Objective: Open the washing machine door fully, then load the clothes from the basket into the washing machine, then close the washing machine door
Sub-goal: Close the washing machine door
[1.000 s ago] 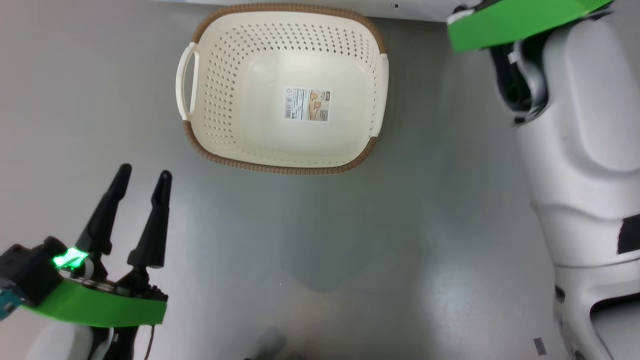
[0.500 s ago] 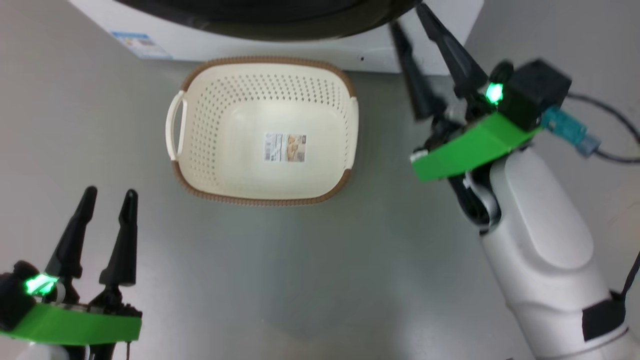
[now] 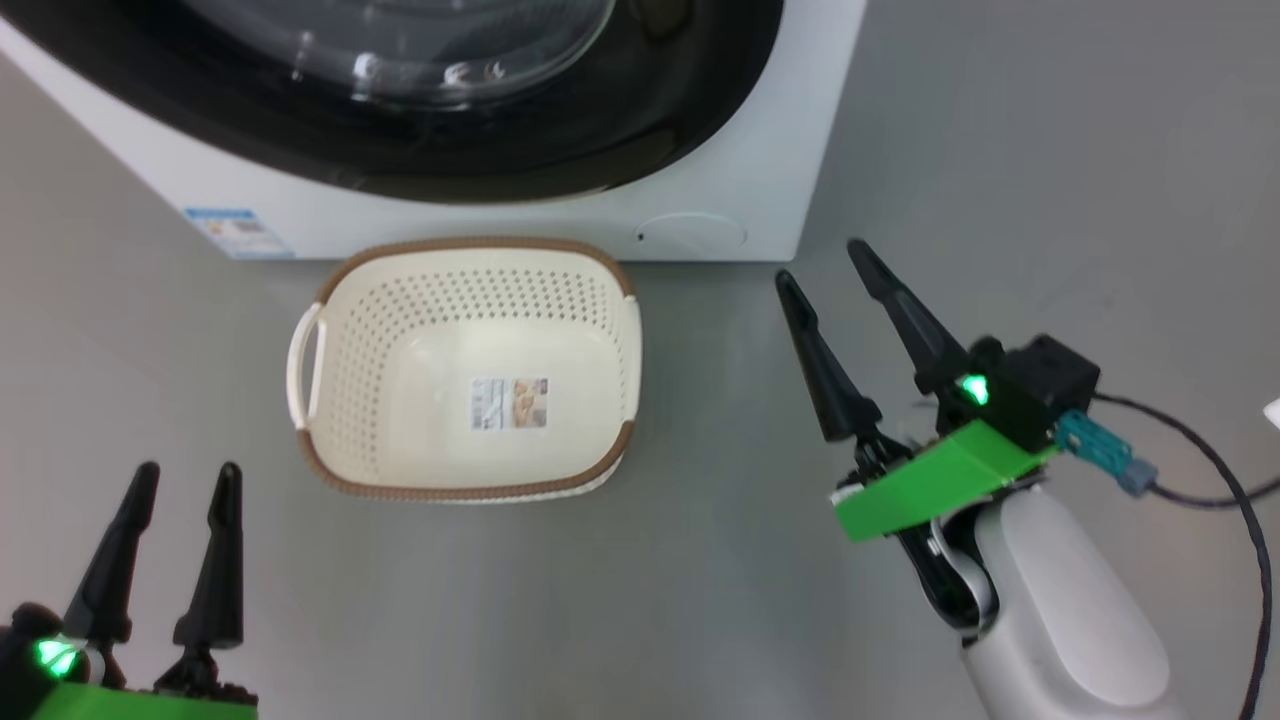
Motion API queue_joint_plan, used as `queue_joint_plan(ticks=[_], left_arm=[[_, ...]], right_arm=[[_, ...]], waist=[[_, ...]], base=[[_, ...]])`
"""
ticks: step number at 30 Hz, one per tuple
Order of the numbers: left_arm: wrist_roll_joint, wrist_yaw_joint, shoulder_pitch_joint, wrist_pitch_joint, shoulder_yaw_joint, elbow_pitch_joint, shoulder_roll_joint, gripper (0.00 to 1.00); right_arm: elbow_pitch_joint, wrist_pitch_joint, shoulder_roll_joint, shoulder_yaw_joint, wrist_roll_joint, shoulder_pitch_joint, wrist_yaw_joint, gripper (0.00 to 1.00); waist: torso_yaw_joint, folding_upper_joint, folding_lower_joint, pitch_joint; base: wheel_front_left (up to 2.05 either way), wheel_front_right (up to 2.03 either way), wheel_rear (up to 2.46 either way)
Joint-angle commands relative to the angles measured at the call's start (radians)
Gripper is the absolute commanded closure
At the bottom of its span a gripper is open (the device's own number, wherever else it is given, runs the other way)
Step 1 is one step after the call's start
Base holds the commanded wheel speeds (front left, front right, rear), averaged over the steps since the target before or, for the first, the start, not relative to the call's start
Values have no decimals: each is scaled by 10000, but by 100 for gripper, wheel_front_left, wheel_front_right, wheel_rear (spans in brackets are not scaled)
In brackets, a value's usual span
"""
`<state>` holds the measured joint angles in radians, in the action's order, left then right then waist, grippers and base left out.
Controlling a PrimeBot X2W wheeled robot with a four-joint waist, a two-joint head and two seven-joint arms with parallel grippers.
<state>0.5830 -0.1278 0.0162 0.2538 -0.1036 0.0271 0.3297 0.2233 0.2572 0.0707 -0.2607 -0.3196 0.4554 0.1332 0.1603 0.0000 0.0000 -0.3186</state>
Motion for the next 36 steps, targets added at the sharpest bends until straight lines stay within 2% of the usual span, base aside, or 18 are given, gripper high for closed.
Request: queue_joint_plan(ticks=[1,17,36], left_arm=[[-156,-29,-32,80,482,162,239,0],[-1087,-29,-1229,80,1297,-8,-363,0],[-1968,-29,-2111,80,2097,-117,-1159,0]], right_arm=[[-369,46,-205,-97,-71,-346,-25,0],[-1272,46,-205,774,-40,-2821,-25,0],[-1521,46,-205,1744,208,-4618,-25,0]], waist=[[-605,0,0,638],[-1674,0,0,1915],[-1892,0,0,3044]], base=[[0,0,0],[0,0,0],[0,0,0]])
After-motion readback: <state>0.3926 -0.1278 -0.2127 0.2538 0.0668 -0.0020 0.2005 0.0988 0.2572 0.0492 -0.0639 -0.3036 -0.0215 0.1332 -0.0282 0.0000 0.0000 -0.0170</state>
